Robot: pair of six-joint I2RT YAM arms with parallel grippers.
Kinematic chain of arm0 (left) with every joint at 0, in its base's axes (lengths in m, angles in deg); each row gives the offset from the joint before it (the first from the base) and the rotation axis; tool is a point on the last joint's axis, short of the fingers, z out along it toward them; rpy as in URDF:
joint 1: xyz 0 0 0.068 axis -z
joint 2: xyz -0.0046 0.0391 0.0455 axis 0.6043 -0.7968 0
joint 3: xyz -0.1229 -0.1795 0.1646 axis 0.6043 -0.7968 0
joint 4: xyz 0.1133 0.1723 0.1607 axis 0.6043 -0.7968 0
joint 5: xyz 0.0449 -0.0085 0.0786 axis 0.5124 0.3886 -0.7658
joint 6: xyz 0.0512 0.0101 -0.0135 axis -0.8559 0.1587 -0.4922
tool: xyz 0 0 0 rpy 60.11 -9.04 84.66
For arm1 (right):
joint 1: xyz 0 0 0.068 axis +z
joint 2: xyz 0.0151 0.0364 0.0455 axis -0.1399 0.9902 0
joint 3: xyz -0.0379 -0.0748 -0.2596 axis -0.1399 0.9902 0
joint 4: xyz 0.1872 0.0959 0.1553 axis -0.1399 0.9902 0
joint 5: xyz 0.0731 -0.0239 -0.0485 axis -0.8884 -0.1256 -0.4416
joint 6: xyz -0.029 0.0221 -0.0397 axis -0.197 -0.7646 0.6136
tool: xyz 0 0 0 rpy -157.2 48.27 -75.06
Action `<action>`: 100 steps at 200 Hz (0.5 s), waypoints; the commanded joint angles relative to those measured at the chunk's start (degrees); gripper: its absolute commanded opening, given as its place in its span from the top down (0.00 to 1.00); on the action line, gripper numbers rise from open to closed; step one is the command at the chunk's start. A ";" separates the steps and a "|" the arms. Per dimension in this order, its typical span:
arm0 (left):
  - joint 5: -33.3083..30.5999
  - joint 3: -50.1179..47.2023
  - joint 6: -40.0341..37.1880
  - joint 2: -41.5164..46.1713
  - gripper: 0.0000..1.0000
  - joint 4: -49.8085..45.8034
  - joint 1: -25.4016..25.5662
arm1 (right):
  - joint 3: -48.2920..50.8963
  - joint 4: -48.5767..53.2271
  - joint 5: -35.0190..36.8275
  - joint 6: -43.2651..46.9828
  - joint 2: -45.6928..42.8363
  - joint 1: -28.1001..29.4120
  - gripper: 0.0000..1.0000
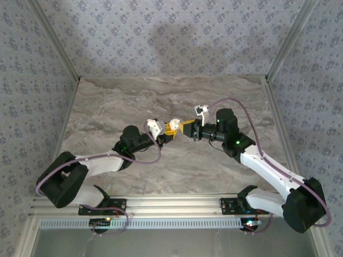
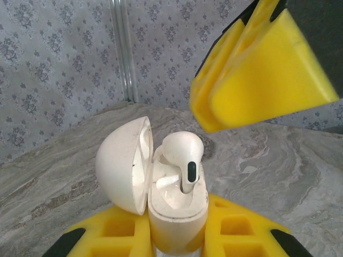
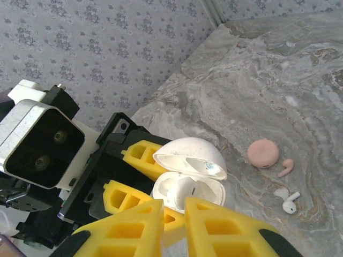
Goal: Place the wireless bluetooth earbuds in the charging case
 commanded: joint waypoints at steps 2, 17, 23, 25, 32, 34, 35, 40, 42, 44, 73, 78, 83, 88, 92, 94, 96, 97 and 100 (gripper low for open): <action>0.03 0.17 -0.87 1.55 0.88 0.90 0.24 | -2.62 -0.61 -2.54 -0.74 0.54 0.07 0.84; 0.09 0.16 -0.86 1.57 0.88 0.90 0.20 | -2.88 -0.87 -2.76 -0.82 0.97 0.09 0.86; 0.09 0.16 -0.86 1.58 0.88 0.88 0.19 | -3.03 -0.97 -2.97 -0.76 1.13 0.17 0.86; 0.09 0.21 -0.84 1.61 0.88 0.89 0.23 | -3.05 -1.02 -2.92 -0.80 1.19 0.14 0.86; 0.06 0.25 -0.88 1.60 0.88 0.90 0.19 | -3.14 -0.98 -2.96 -0.76 1.45 0.16 0.87; 0.09 0.25 -0.93 1.59 0.88 0.88 0.23 | -3.14 -0.98 -2.96 -0.69 1.51 0.18 0.87; 0.09 0.25 -0.97 1.59 0.88 0.89 0.21 | -3.14 -0.98 -2.98 -0.71 1.53 0.16 0.87; 0.10 0.25 -0.89 1.62 0.88 0.90 0.21 | -3.22 -0.98 -2.92 -0.72 1.60 0.26 0.87; 0.10 0.21 -0.91 1.69 0.88 0.85 0.23 | -3.21 -0.98 -2.91 -0.73 1.63 0.21 0.88; 0.10 0.24 -0.92 1.68 0.88 0.89 0.20 | -3.22 -0.98 -2.91 -0.73 1.71 0.26 0.88; 0.18 0.34 -0.93 1.84 0.88 0.74 0.22 | -3.22 -0.75 -2.62 -0.49 2.24 0.27 0.89; 0.14 0.34 -1.02 1.85 0.88 0.72 0.23 | -3.22 -0.64 -2.57 -0.47 2.34 0.27 0.89; 0.18 0.33 -1.05 1.92 0.88 0.72 0.21 | -3.23 -0.55 -2.48 -0.50 2.41 0.28 0.89; 0.18 0.42 -1.07 1.95 0.88 0.72 0.26 | -3.23 -0.39 -2.32 -0.47 2.48 0.30 0.89; 0.16 0.43 -1.01 1.95 0.88 0.72 0.26 | -3.21 -0.37 -2.19 -0.48 2.52 0.20 0.89; 0.18 0.47 -1.01 1.99 0.88 0.70 0.25 | -3.22 -0.30 -2.16 -0.45 2.57 0.20 0.89; 0.23 0.46 -1.01 2.02 0.88 0.67 0.24 | -3.23 -0.28 -2.13 -0.46 2.60 0.15 0.89; 0.25 0.44 -1.01 1.98 0.88 0.70 0.21 | -3.18 -0.28 -2.12 -0.46 2.65 0.19 0.89; 0.27 0.43 -1.07 1.95 0.88 0.67 0.23 | -3.21 -0.28 -2.04 -0.40 2.69 0.19 0.89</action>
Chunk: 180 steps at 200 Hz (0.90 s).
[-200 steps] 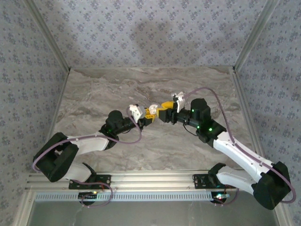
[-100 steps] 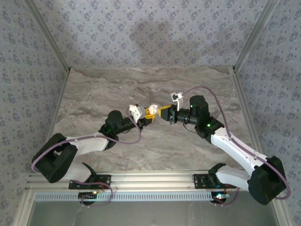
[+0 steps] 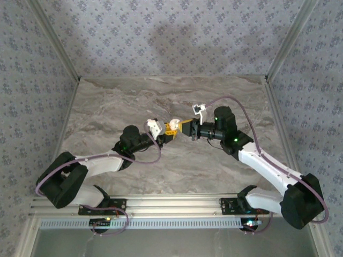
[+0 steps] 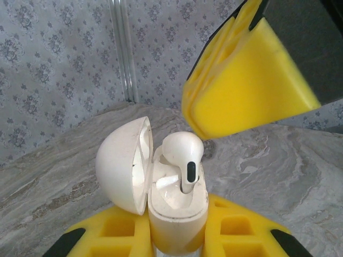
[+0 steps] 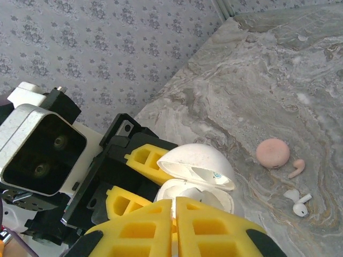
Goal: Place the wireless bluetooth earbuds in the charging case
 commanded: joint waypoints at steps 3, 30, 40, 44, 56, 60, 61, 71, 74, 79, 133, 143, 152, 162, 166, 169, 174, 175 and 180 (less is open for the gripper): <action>0.29 0.43 -0.81 1.80 0.88 0.88 0.22 | -1.92 -0.01 -0.25 0.01 0.64 0.15 0.89; 0.42 0.42 -0.83 1.82 0.88 0.92 0.21 | -2.11 0.12 0.25 0.10 1.17 -0.01 0.90; 0.47 0.33 -0.77 1.90 0.88 0.87 0.20 | -2.33 0.16 0.38 0.08 1.39 -0.10 0.90; 0.47 0.41 -0.77 1.98 0.88 0.87 0.25 | -2.34 0.18 0.42 0.08 1.51 -0.05 0.90; 0.47 0.41 -0.82 2.16 0.88 0.87 0.24 | -2.49 0.27 0.60 0.17 1.79 -0.09 0.90; 0.55 0.30 -0.82 2.21 0.88 0.87 0.20 | -2.53 0.27 0.60 0.16 1.91 -0.14 0.90; 0.55 0.28 -0.79 2.23 0.88 0.87 0.24 | -2.49 0.27 0.60 0.13 1.96 -0.12 0.90; 0.56 0.25 -0.81 2.42 0.88 0.79 0.24 | -2.59 0.11 0.60 0.09 2.17 -0.18 0.90; 0.56 0.24 -0.80 2.49 0.88 0.71 0.19 | -2.57 0.10 0.55 0.04 2.26 -0.18 0.90; 0.56 0.25 -0.78 2.58 0.88 0.70 0.19 | -2.62 0.02 0.52 -0.04 2.36 -0.12 0.90; 0.65 0.15 -0.98 3.35 0.88 0.26 0.26 | -2.97 -0.42 -0.19 -0.09 3.18 -0.15 0.90; 0.65 0.11 -1.08 3.39 0.88 0.17 0.19 | -2.93 -0.52 -0.36 -0.11 3.22 -0.14 0.91; 0.65 0.16 -1.10 3.37 0.88 0.08 0.24 | -2.97 -0.68 -0.60 -0.08 3.24 -0.02 0.90; 0.62 0.16 -1.03 3.24 0.88 -0.01 0.24 | -3.12 -0.78 -0.89 -0.08 3.24 0.01 0.90; 0.64 0.16 -1.08 3.22 0.88 -0.07 0.24 | -3.22 -0.78 -0.98 -0.14 3.27 0.05 0.90; 0.65 0.16 -1.08 3.15 0.88 -0.04 0.31 | -3.31 -0.71 -1.06 -0.06 3.40 0.09 0.90; 0.71 0.16 -1.07 3.14 0.88 -0.01 0.28 | -3.38 -0.61 -1.20 -0.07 3.49 0.09 0.90; 0.72 0.21 -1.05 3.13 0.88 0.04 0.27 | -3.35 -0.61 -1.22 -0.07 3.50 0.12 0.90; 0.73 0.16 -1.03 3.13 0.88 0.13 0.32 | -3.49 -0.46 -1.29 0.03 3.58 0.18 0.90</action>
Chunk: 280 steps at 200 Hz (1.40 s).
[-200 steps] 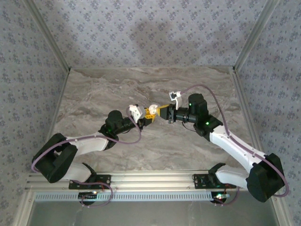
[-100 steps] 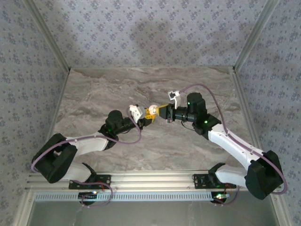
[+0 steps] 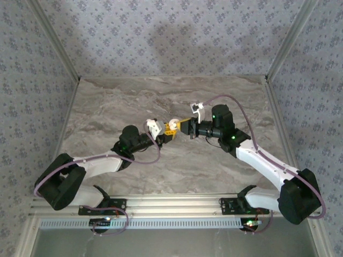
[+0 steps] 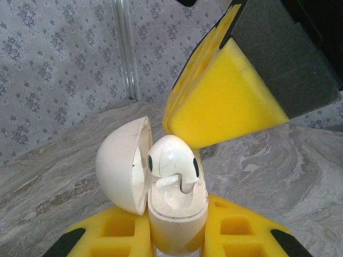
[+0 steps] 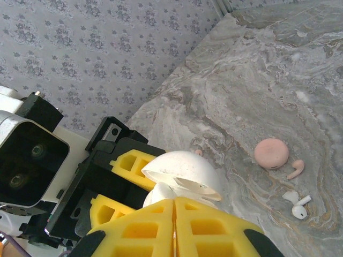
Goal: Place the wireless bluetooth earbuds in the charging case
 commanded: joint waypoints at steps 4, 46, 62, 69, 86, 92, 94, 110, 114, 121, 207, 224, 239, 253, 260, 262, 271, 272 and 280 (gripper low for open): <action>1.13 0.25 -0.80 1.68 0.88 1.96 0.38 | -2.07 -0.08 -1.16 0.19 0.86 0.22 0.90; 1.48 0.23 -1.02 1.89 0.88 1.54 0.36 | -2.92 1.13 -1.12 0.76 1.78 0.59 0.89; 1.55 0.23 -1.23 1.94 0.88 1.27 0.33 | -3.37 1.98 -0.73 1.38 1.96 0.81 0.88; 1.57 0.27 -1.26 2.01 0.88 1.18 0.38 | -3.52 2.53 -0.40 1.66 2.02 0.98 0.87; 1.52 0.23 -1.49 2.10 0.88 1.00 0.33 | -4.05 3.96 0.30 2.62 2.04 1.42 0.85; 1.48 0.30 -1.51 2.16 0.88 1.00 0.39 | -4.27 4.46 0.53 2.83 2.04 1.47 0.84; 1.48 0.25 -1.51 2.16 0.88 1.00 0.40 | -4.37 4.67 0.69 2.95 2.04 1.48 0.84; 1.40 0.21 -1.60 2.15 0.88 0.91 0.39 | -4.67 5.66 1.12 3.51 1.91 1.67 0.82; 1.27 0.16 -1.64 2.19 0.88 0.84 0.38 | -4.75 5.80 1.27 3.54 1.85 1.69 0.82; 0.99 0.14 -1.64 2.19 0.88 0.74 0.40 | -4.85 6.21 1.51 3.71 1.57 1.74 0.80; -6.27 -3.84 -0.03 4.77 0.88 -3.29 -3.38 | -10.44 21.82 9.13 8.15 -0.41 1.76 0.72; -8.41 -4.63 2.08 5.82 0.89 -6.06 -5.24 | -13.10 27.37 11.83 9.41 1.62 2.04 0.70; -8.89 -5.74 3.56 7.14 0.89 -7.77 -7.13 | -15.98 32.14 14.55 9.29 4.61 2.25 0.69; -10.09 -6.81 5.11 8.45 0.89 -9.27 -8.56 | -19.24 36.27 16.22 8.02 8.24 2.44 0.68; -10.80 -7.10 5.95 9.14 0.89 -10.58 -9.32 | -20.92 38.19 16.63 7.21 10.59 2.59 0.67; -10.95 -7.14 6.13 9.33 0.89 -10.95 -9.52 | -21.37 38.59 16.67 6.91 10.93 2.57 0.67; -11.71 -7.39 7.01 10.17 0.89 -12.74 -10.41 | -24.38 40.42 16.67 5.64 13.92 2.94 0.65; -11.79 -7.41 7.13 10.27 0.89 -12.95 -10.50 | -24.59 40.62 16.68 5.56 14.26 3.00 0.65; -12.75 -7.76 7.86 10.97 0.89 -14.17 -11.25 | -26.40 42.37 17.19 4.88 16.65 3.45 0.64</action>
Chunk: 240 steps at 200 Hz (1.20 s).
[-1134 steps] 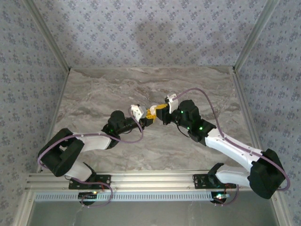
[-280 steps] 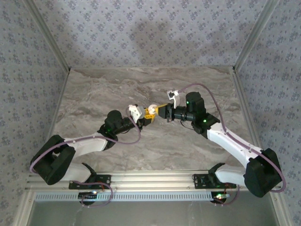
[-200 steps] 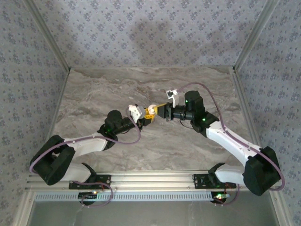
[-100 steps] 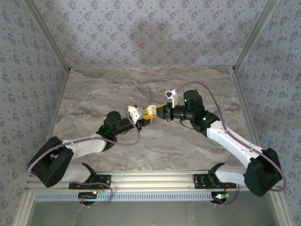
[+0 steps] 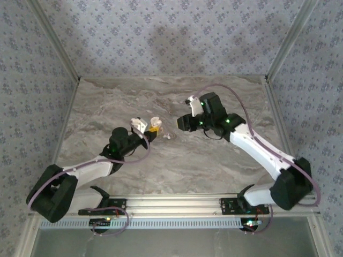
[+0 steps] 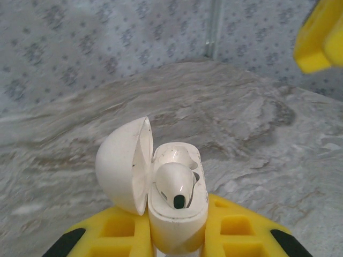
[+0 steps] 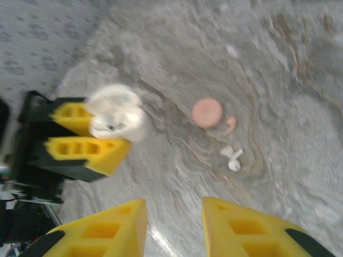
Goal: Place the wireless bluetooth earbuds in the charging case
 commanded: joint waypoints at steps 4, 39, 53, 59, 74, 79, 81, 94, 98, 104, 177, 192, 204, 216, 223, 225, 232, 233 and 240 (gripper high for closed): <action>-3.66 -1.13 4.25 3.01 0.89 -4.65 -2.15 | -6.44 10.81 3.69 -2.43 6.88 1.27 0.64; -5.65 -2.94 8.87 5.10 0.89 -7.00 -6.44 | -14.42 18.95 7.10 -3.01 16.92 2.82 0.61; -6.21 -3.30 9.88 6.30 0.89 -8.54 -7.81 | -17.86 22.41 8.74 -2.45 20.91 3.35 0.60; -6.43 -3.39 10.02 6.77 0.89 -9.34 -8.26 | -19.14 23.77 9.59 -2.15 22.58 3.59 0.60; -6.53 -3.94 9.52 8.15 0.89 -10.24 -8.85 | -22.53 26.46 11.17 -1.23 26.58 4.21 0.58; -6.69 -4.20 9.24 8.68 0.88 -10.17 -8.94 | -23.54 27.32 11.61 -1.07 27.82 4.35 0.57; -6.70 -4.32 9.16 8.91 0.88 -10.16 -8.94 | -23.99 27.62 11.77 -0.94 28.31 4.42 0.57; -7.22 -4.94 8.73 10.21 0.88 -10.27 -9.09 | -26.64 29.35 12.36 -0.35 31.51 4.78 0.55; -7.45 -5.10 8.55 10.56 0.88 -10.45 -9.12 | -27.44 29.79 12.43 -0.23 32.45 4.94 0.55; -7.79 -5.27 8.36 11.09 0.88 -10.72 -9.23 | -28.59 30.34 12.54 0.06 33.63 5.11 0.54; -9.05 -7.34 7.32 16.54 0.88 -12.00 -9.73 | -40.90 36.39 16.54 2.12 47.26 7.40 0.52; -9.08 -7.22 7.01 16.82 0.88 -12.14 -9.80 | -42.27 36.71 16.77 2.19 48.77 7.52 0.52; -9.04 -7.12 6.86 16.82 0.88 -12.26 -9.82 | -43.01 36.66 16.78 2.27 49.68 7.55 0.52; -8.90 -7.22 6.85 16.85 0.88 -12.14 -9.82 | -43.46 36.76 16.07 2.23 50.46 7.63 0.52; -8.67 -7.29 6.83 16.92 0.88 -11.83 -9.82 | -43.64 37.10 15.38 2.19 50.77 7.63 0.52; -8.64 -7.37 6.85 16.95 0.88 -11.78 -9.84 | -43.65 37.03 15.35 2.18 50.90 7.66 0.52; -8.46 -7.51 6.90 17.00 0.88 -11.40 -9.82 | -43.72 36.75 15.29 2.19 51.24 7.61 0.52; -8.46 -7.52 6.88 17.02 0.88 -11.35 -9.82 | -43.73 36.73 15.28 2.19 51.28 7.59 0.52; -8.45 -7.65 6.88 17.05 0.88 -11.36 -9.88 | -43.87 36.57 15.11 2.23 51.61 7.57 0.52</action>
